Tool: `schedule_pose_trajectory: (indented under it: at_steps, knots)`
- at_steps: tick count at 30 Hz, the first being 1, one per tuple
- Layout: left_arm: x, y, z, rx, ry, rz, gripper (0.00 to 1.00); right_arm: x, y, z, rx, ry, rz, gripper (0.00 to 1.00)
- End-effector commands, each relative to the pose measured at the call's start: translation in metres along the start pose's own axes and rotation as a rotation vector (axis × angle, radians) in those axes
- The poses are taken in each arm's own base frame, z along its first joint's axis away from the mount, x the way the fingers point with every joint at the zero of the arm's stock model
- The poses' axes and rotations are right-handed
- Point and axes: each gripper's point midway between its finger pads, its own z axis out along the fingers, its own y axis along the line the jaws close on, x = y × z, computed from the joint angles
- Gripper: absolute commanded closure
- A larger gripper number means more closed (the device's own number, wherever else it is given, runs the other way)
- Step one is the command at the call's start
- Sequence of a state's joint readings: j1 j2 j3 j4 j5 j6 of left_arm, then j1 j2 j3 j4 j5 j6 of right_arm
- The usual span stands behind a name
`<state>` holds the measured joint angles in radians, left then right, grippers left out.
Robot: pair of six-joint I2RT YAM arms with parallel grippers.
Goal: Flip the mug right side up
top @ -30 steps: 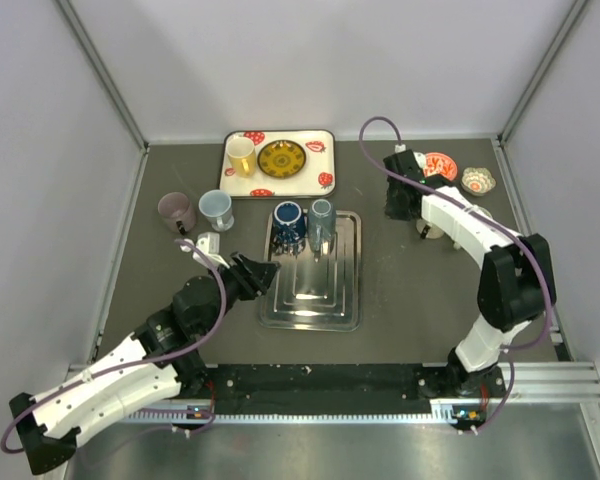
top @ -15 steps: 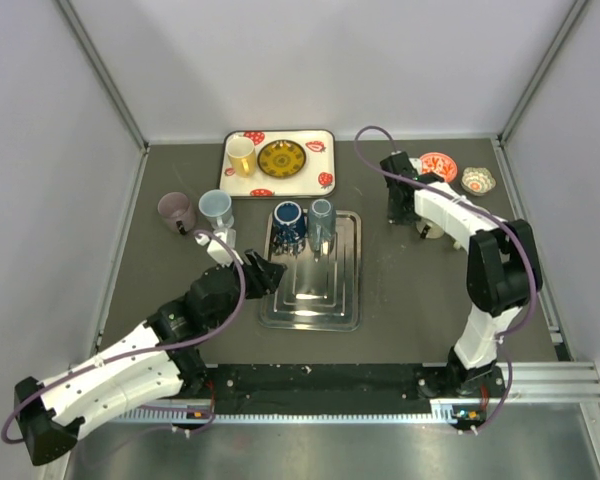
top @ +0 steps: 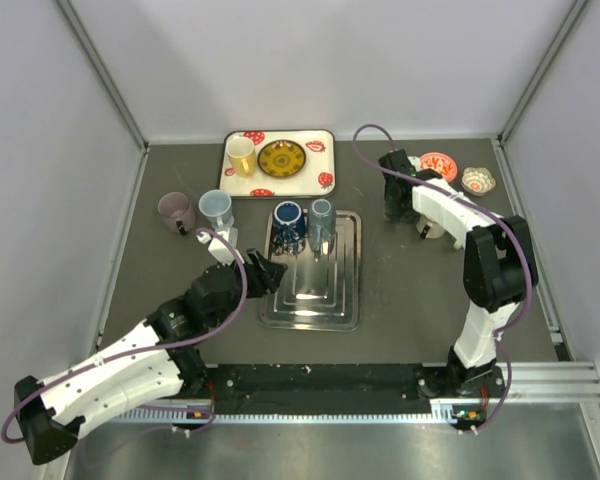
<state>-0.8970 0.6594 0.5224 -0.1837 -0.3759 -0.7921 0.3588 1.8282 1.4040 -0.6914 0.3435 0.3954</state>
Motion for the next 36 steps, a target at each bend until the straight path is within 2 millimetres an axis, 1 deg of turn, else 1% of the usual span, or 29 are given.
schedule_pose_trajectory:
  at_steps: [1, 2, 3, 5, 7, 8, 9, 10, 12, 13, 14, 15, 16, 17, 18, 19, 20, 21, 22, 23, 24, 25, 27, 29, 30, 31, 33, 35, 36]
  knots:
    - [-0.021, -0.012, -0.001, 0.009, -0.046, 0.03, 0.37, -0.031, 0.002, -0.03, -0.046, -0.089, 0.063, 0.54]
    - [-0.021, -0.011, 0.001, -0.004, -0.045, 0.041, 0.37, -0.033, 0.003, -0.035, -0.06, -0.096, 0.072, 0.48]
    - [-0.022, -0.01, 0.002, -0.013, -0.043, 0.05, 0.36, -0.037, 0.004, -0.045, -0.08, -0.115, 0.082, 0.46]
    - [-0.023, -0.007, 0.005, -0.045, -0.041, 0.071, 0.35, -0.038, 0.007, -0.058, -0.118, -0.127, 0.096, 0.44]
    - [-0.026, -0.006, 0.009, -0.066, -0.043, 0.09, 0.33, -0.04, 0.009, -0.079, -0.156, -0.158, 0.102, 0.43]
    - [-0.023, -0.001, 0.014, -0.097, -0.027, 0.108, 0.32, -0.038, 0.011, -0.088, -0.17, -0.166, 0.099, 0.43]
    - [-0.023, 0.001, 0.018, -0.113, -0.022, 0.119, 0.32, -0.034, 0.018, -0.097, -0.197, -0.175, 0.083, 0.42]
    - [-0.029, 0.002, 0.022, -0.127, -0.029, 0.132, 0.32, -0.03, 0.021, -0.116, -0.233, -0.204, 0.071, 0.43]
    - [-0.018, 0.009, 0.04, -0.147, 0.037, 0.157, 0.33, -0.02, 0.028, -0.135, -0.262, -0.239, 0.03, 0.43]
    - [-0.028, 0.016, 0.048, -0.176, 0.036, 0.148, 0.34, -0.005, 0.037, -0.15, -0.303, -0.257, -0.011, 0.43]
    - [-0.017, 0.028, 0.062, -0.221, 0.093, 0.149, 0.38, 0.002, 0.042, -0.157, -0.33, -0.271, -0.029, 0.43]
    - [-0.019, 0.026, 0.069, -0.22, 0.117, 0.143, 0.39, 0.009, 0.047, -0.163, -0.357, -0.283, -0.039, 0.43]
    - [-0.024, 0.036, 0.077, -0.246, 0.131, 0.171, 0.39, 0.029, 0.054, -0.161, -0.382, -0.261, -0.071, 0.43]
    - [-0.015, 0.047, 0.089, -0.287, 0.179, 0.198, 0.41, 0.034, 0.055, -0.173, -0.426, -0.283, -0.071, 0.44]
    - [-0.025, 0.042, 0.095, -0.287, 0.178, 0.223, 0.41, 0.04, 0.059, -0.177, -0.455, -0.285, -0.07, 0.44]
    - [-0.027, 0.045, 0.1, -0.291, 0.198, 0.275, 0.41, 0.053, 0.059, -0.173, -0.462, -0.27, -0.08, 0.44]
    - [-0.022, 0.051, 0.109, -0.309, 0.231, 0.299, 0.37, 0.058, 0.06, -0.18, -0.493, -0.28, -0.085, 0.45]
    - [-0.029, 0.043, 0.115, -0.288, 0.231, 0.315, 0.19, 0.062, 0.061, -0.182, -0.509, -0.281, -0.083, 0.45]
    - [-0.028, 0.043, 0.119, -0.268, 0.26, 0.339, 0.12, 0.07, 0.061, -0.177, -0.514, -0.273, -0.087, 0.45]
    - [-0.021, 0.039, 0.124, -0.238, 0.3, 0.341, 0.09, 0.073, 0.061, -0.178, -0.525, -0.273, -0.088, 0.45]
    - [-0.025, 0.025, 0.128, -0.18, 0.313, 0.353, 0.01, 0.074, 0.059, -0.18, -0.531, -0.287, -0.089, 0.45]
    - [-0.014, 0.014, 0.131, -0.106, 0.368, 0.363, 0.01, 0.077, 0.057, -0.177, -0.524, -0.285, -0.093, 0.45]
    - [-0.012, -0.001, 0.136, -0.047, 0.39, 0.341, 0.01, 0.078, 0.054, -0.177, -0.521, -0.291, -0.097, 0.45]
    - [-0.001, 0.002, 0.146, -0.059, 0.419, 0.341, 0.01, 0.078, 0.054, -0.179, -0.528, -0.295, -0.101, 0.45]
    - [-0.001, -0.004, 0.151, -0.051, 0.417, 0.345, 0.04, 0.077, 0.054, -0.181, -0.535, -0.302, -0.103, 0.45]
    - [0.007, -0.001, 0.156, -0.056, 0.442, 0.347, 0.08, 0.077, 0.052, -0.181, -0.533, -0.305, -0.101, 0.45]
    - [0.007, -0.008, 0.165, -0.05, 0.438, 0.36, 0.16, 0.077, 0.051, -0.183, -0.535, -0.313, -0.106, 0.45]
    - [0.02, -0.006, 0.172, -0.072, 0.469, 0.393, 0.23, 0.077, 0.049, -0.185, -0.538, -0.32, -0.104, 0.45]
    - [0.017, -0.013, 0.177, -0.07, 0.46, 0.41, 0.26, 0.077, 0.048, -0.185, -0.537, -0.321, -0.1, 0.45]
